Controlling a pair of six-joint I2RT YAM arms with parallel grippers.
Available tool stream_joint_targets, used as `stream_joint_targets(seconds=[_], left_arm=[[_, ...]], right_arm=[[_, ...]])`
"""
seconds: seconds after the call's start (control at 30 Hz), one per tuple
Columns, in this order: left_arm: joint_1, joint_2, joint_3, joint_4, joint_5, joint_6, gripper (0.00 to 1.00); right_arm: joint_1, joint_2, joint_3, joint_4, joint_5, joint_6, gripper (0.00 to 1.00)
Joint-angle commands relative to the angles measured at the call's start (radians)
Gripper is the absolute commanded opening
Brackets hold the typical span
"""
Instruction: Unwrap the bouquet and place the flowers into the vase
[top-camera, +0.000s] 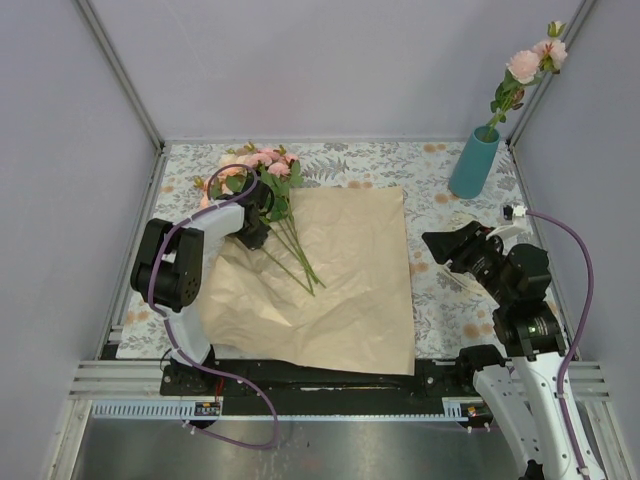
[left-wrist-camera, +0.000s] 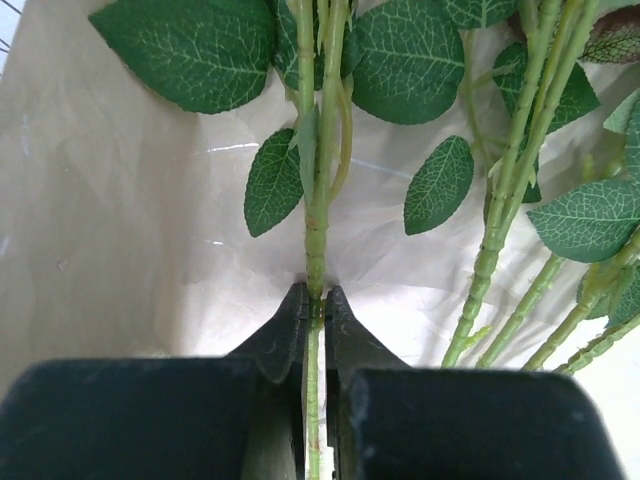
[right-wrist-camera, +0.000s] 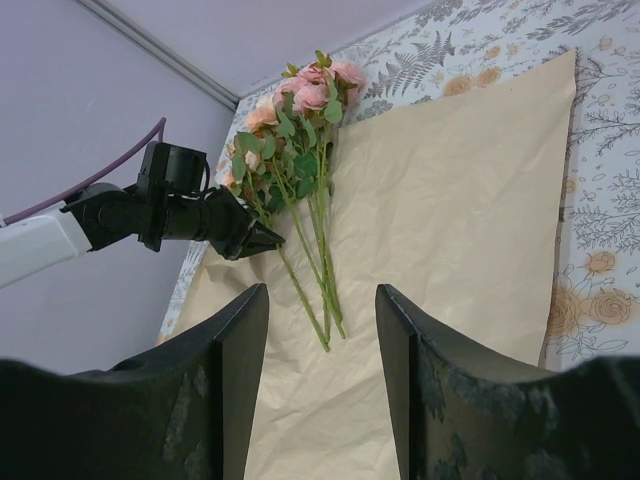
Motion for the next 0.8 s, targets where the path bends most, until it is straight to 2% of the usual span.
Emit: stream_joint_targets(seconds=[0.0,0.43,0.63,0.7,0.77], left_arm=[[0.007,-0.018,0.02,0.013,-0.028,-0.015,0.0],[0.004,-0.248,0.013,-0.052,-0.229,-0.096,0.0],[-0.057,-0.36,0.071,-0.044,-0.392,0.074,0.0],[-0.077,-0.396,0.08,-0.009,-0.381,0.184,0.0],[-0.099,-0.442,0.068,0.061,-0.285,0.311,0.0]], right_arm=[[0.005,-0.018,0.029,0.021,0.023,-0.02,0.56],[0.003,-0.004,0.043,-0.001,0.037,0.009,0.55],[0.005,0.019,0.067,-0.016,0.011,-0.003,0.57],[0.003,0.032,0.075,-0.006,-0.018,-0.011,0.59],[0.003,0.048,0.084,0.005,-0.041,-0.022,0.61]])
